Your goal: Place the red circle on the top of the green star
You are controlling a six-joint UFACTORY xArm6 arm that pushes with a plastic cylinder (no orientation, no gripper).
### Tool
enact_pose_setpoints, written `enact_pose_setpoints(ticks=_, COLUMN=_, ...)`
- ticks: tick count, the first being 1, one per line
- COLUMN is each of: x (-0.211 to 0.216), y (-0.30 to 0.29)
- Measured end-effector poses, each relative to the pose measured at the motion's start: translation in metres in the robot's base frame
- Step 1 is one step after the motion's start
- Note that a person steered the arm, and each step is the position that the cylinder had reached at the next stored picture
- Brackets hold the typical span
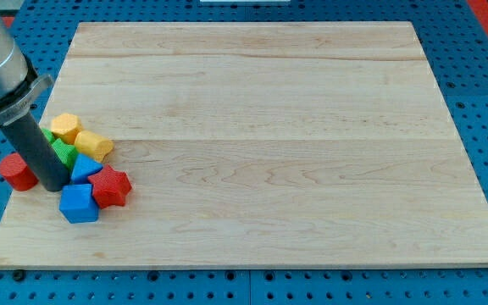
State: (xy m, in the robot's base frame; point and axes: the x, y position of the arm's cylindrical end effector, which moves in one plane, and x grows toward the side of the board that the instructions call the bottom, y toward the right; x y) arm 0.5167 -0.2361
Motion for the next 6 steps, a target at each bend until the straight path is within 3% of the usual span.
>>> enact_pose_setpoints(ticks=1, x=0.011, y=-0.004)
enact_pose_setpoints(ticks=3, x=0.027, y=-0.069)
enact_pose_setpoints(ticks=5, x=-0.019, y=-0.069)
enact_pose_setpoints(ticks=6, x=-0.020, y=-0.067)
